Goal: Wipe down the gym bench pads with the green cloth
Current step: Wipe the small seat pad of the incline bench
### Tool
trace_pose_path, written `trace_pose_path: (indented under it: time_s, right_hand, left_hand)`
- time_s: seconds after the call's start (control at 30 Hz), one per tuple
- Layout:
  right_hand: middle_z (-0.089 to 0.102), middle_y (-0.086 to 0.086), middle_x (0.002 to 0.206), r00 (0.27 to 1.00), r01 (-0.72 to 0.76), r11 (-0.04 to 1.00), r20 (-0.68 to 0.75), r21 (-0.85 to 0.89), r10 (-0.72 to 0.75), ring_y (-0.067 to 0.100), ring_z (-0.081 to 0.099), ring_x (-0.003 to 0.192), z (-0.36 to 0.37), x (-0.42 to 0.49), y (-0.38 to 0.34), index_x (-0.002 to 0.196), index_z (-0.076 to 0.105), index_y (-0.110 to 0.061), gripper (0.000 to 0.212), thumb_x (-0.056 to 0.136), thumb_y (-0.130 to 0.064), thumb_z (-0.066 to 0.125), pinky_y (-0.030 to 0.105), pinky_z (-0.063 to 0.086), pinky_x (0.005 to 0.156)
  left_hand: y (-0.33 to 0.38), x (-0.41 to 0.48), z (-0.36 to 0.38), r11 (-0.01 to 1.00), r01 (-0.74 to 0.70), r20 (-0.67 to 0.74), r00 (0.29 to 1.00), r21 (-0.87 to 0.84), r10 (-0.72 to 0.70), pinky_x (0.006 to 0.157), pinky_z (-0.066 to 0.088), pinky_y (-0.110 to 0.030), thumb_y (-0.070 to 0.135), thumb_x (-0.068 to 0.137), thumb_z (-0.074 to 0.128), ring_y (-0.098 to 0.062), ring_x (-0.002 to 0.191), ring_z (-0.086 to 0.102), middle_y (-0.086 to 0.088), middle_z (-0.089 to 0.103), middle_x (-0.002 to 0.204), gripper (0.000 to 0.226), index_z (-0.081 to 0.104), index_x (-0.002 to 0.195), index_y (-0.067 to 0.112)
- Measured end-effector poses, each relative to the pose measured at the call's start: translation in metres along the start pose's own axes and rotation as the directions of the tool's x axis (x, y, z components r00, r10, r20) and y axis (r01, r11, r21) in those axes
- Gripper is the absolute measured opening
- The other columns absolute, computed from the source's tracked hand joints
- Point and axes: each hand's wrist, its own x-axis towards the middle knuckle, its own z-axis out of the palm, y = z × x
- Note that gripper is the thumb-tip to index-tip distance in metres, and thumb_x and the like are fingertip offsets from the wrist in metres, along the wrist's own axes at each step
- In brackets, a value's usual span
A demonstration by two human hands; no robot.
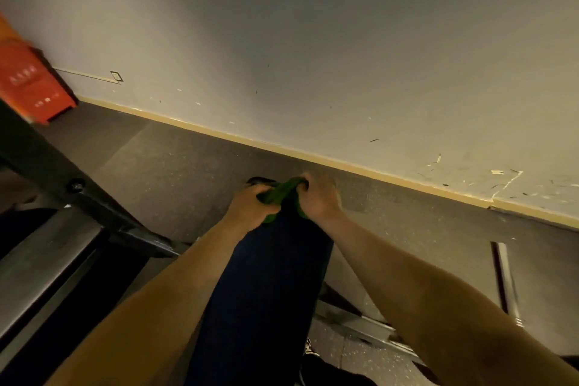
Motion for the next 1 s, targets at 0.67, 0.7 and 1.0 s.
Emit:
trace_pose_path:
  time_s: [0.67,0.7,1.0]
  right_hand:
    - [0.066,-0.007,0.102,0.981,-0.161,0.885,0.170,0.438,0.094,0.012,0.066,0.090,0.038,0.146,0.023,0.105,0.063,-0.037,0.032,0.093,-0.010,0.052,0.032,0.059,0.075]
    - [0.065,-0.007,0.103,0.979,-0.155,0.903,0.186,0.401,0.085,0.013,0.065,0.090,0.043,0.148,0.028,0.106,0.063,-0.038,0.033,0.094,-0.010,0.051,0.029,0.058,0.070]
    - [0.058,0.001,0.134,0.863,0.086,0.990,0.489,0.110,-0.129,0.024,0.058,0.117,0.087,0.148,0.020,0.135,0.056,-0.031,0.037,0.100,-0.025,0.045,0.038,0.049,0.096]
  left_hand:
    - [-0.008,0.140,0.004,0.991,-0.019,-0.224,0.975,-0.136,-0.012,0.081,0.053,-0.029,0.038,0.102,0.049,-0.011,0.094,0.066,0.000,0.071,0.103,0.031,0.069,0.116,0.020]
    - [-0.025,0.143,0.003,0.997,0.030,-0.223,0.974,-0.072,-0.045,0.077,0.053,-0.032,0.037,0.100,0.050,-0.011,0.089,0.066,-0.002,0.071,0.101,0.029,0.069,0.116,0.021]
    - [-0.080,0.122,0.024,0.977,0.204,-0.163,0.963,-0.068,-0.213,0.107,0.045,-0.036,0.046,0.099,0.054,-0.016,0.128,0.050,0.006,0.048,0.140,0.067,0.030,0.156,0.020]
